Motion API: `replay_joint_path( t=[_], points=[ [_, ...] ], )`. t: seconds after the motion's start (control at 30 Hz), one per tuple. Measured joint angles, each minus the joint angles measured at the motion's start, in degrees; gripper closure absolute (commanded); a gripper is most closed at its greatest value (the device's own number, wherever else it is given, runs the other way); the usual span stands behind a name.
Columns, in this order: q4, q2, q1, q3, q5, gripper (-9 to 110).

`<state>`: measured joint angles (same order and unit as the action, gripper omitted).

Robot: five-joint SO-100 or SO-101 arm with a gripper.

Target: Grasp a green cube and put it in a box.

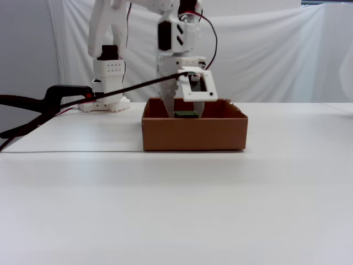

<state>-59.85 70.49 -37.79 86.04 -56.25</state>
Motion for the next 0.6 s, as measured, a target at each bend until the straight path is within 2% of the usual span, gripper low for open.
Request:
replay_joint_path(
  t=[0.3, 0.43, 0.6],
  points=[
    [-2.64, 6.06, 4.04, -0.09, 0.00, 80],
    [-6.86, 16.08, 10.63, 2.90, 0.09, 80],
    [-8.53, 33.75, 21.97, 17.40, 0.53, 80]
  ],
)
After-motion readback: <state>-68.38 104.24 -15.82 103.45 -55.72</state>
